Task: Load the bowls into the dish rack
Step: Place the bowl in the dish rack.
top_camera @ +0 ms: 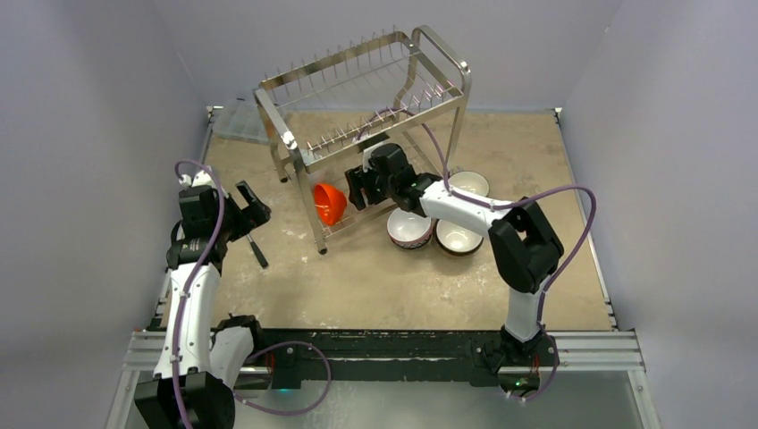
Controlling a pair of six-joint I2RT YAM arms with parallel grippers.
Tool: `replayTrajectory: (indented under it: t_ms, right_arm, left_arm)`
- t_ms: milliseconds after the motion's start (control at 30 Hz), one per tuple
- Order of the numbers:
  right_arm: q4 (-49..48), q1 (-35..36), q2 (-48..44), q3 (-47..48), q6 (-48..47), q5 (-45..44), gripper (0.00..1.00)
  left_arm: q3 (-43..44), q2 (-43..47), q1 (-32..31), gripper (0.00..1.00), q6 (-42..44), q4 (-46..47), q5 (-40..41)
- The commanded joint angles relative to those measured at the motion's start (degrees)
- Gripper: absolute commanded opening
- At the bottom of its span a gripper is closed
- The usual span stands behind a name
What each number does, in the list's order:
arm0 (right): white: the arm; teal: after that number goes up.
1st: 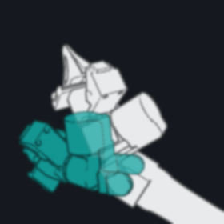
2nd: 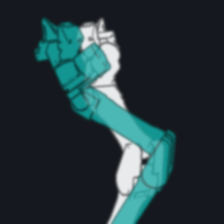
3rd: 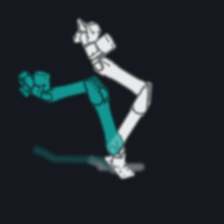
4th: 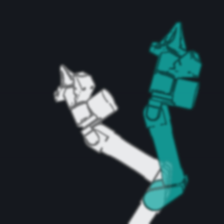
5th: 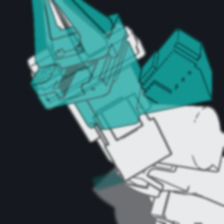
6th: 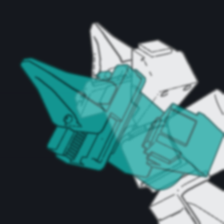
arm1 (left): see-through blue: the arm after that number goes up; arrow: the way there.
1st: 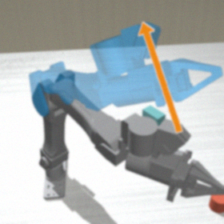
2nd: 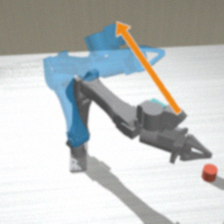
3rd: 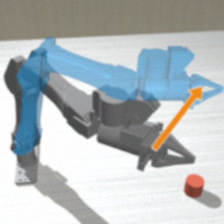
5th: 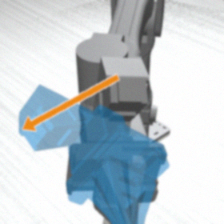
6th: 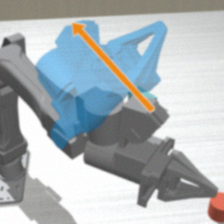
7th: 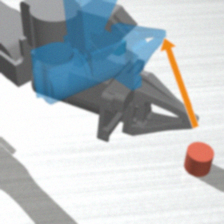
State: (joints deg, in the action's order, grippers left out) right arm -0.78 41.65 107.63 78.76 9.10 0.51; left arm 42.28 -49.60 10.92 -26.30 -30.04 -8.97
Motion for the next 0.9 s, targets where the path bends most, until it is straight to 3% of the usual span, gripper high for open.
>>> replayTrajectory:
  t_ms: [0, 300, 867]
  right_arm:
    - [-1.3, -0.06, 0.38, 3.41, 2.58, -0.7, 0.0]
    - [-4.33, -0.25, 2.87, 8.34, 4.42, -4.8, 0.0]
    - [-6.12, -0.34, 10.48, 20.3, -2.62, -12.83, 0.0]
  left_arm:
    - [-0.18, 0.03, 0.41, 0.97, 1.26, 2.1, -0.07]
    - [-0.26, 0.03, 0.38, 0.96, 1.26, 2.2, -0.32]
    - [-0.33, -0.14, 0.41, 0.96, 1.26, 2.25, -0.35]
